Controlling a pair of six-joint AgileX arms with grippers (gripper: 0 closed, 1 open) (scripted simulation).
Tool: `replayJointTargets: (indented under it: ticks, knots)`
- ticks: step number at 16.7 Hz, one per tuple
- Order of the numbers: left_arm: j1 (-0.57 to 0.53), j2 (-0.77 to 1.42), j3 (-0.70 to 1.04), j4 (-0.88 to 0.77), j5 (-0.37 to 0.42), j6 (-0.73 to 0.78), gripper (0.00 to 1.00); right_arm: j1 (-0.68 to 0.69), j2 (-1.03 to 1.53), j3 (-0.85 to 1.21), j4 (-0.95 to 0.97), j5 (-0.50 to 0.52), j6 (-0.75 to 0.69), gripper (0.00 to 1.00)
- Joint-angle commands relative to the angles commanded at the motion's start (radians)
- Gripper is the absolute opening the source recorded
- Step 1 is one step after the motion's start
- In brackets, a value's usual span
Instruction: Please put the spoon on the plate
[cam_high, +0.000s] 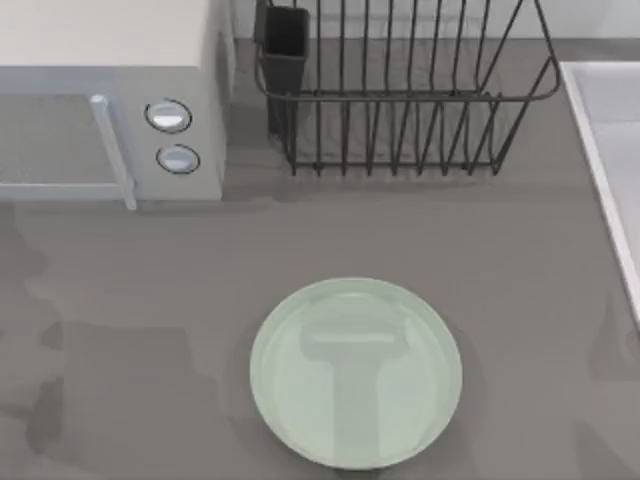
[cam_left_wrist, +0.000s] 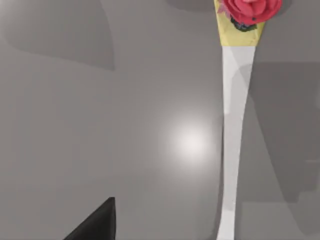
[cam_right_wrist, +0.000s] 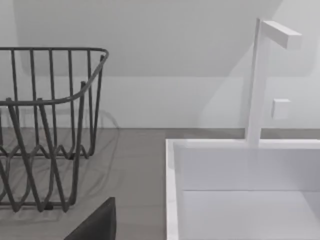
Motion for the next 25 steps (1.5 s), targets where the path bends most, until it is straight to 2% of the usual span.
replayJointTargets:
  ticks: [7,13,25]
  knots:
    - [0.004,0.154,-0.166,0.327,0.0,0.006,1.0,0.0,0.0,0.0,0.0,0.0,0.0,1.0]
    - [0.004,0.174,-0.188,0.364,0.0,0.007,1.0,0.0,0.0,0.0,0.0,0.0,0.0,1.0]
    - [0.004,0.174,-0.188,0.364,0.0,0.007,0.1,0.0,0.0,0.0,0.0,0.0,0.0,1.0]
